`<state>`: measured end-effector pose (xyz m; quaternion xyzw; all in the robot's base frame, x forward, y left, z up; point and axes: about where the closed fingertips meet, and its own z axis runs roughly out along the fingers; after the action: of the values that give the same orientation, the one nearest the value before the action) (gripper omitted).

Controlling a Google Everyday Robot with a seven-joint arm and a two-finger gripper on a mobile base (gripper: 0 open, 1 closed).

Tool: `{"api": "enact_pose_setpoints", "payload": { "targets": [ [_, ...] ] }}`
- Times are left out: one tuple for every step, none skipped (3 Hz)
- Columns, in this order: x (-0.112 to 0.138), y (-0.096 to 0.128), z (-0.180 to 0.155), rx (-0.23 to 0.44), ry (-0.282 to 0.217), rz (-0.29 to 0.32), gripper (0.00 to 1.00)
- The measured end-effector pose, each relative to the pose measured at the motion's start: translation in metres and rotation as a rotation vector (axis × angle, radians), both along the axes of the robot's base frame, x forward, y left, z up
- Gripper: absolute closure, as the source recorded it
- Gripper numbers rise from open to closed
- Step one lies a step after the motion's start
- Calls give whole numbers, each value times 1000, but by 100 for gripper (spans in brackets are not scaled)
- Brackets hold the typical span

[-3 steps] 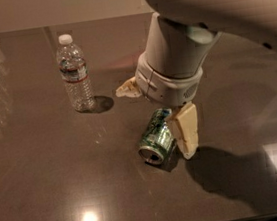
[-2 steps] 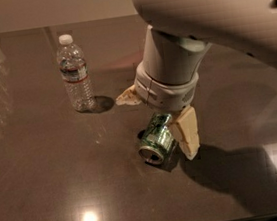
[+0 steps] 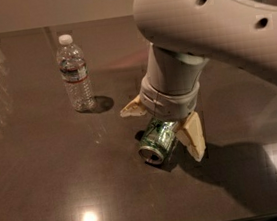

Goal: Place green can upright

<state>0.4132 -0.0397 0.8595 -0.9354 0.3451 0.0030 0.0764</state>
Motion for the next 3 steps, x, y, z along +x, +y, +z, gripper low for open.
{"api": "enact_pose_setpoints", "payload": {
  "targets": [
    [-4, 4, -8, -13, 3, 58, 0],
    [-8, 7, -16, -22, 24, 94, 0],
    [-11, 9, -22, -50, 36, 141, 17]
  ]
}}
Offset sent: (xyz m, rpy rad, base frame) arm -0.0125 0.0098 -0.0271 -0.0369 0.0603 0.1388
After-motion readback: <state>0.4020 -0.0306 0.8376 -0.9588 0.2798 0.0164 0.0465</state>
